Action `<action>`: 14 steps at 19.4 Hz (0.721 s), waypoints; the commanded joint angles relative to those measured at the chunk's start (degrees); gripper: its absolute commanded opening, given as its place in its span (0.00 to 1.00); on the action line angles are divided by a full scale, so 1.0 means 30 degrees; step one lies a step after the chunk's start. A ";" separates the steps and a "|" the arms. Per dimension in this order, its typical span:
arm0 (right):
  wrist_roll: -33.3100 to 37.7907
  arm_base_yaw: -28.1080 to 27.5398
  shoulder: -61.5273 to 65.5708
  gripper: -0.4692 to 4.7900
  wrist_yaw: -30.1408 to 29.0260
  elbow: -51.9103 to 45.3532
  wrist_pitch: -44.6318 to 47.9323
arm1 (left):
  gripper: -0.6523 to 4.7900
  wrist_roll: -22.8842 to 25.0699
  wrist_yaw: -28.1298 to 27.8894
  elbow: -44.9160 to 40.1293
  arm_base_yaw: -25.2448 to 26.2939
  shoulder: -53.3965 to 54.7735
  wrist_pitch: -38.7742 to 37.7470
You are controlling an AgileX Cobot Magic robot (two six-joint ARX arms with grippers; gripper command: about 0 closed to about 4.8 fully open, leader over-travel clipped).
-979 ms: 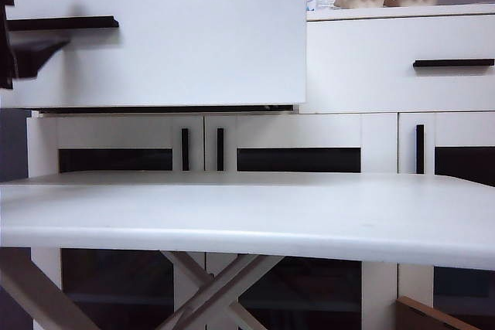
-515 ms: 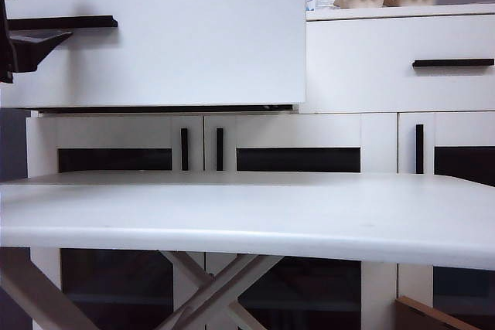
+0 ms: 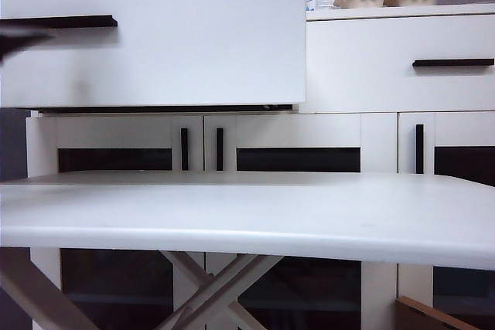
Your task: Pick up a can of beer from the white table, open the left drawer, place the beer inside the drawer, and finally close the drawer.
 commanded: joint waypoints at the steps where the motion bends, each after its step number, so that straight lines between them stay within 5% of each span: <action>1: 0.0175 0.0036 -0.0007 0.36 -0.0029 0.0233 0.2193 | 0.11 0.1392 0.0838 0.0080 0.0000 -0.1319 0.0437; 6: 0.0233 0.0823 0.1195 0.36 -0.0022 0.1377 0.2324 | 0.11 0.3555 0.3657 0.1144 0.0000 -0.2040 0.1588; 14: 0.0080 0.2448 0.6805 0.36 -0.0321 0.6579 0.2193 | 0.11 1.0360 0.5741 0.6943 0.0000 -0.2040 -0.7096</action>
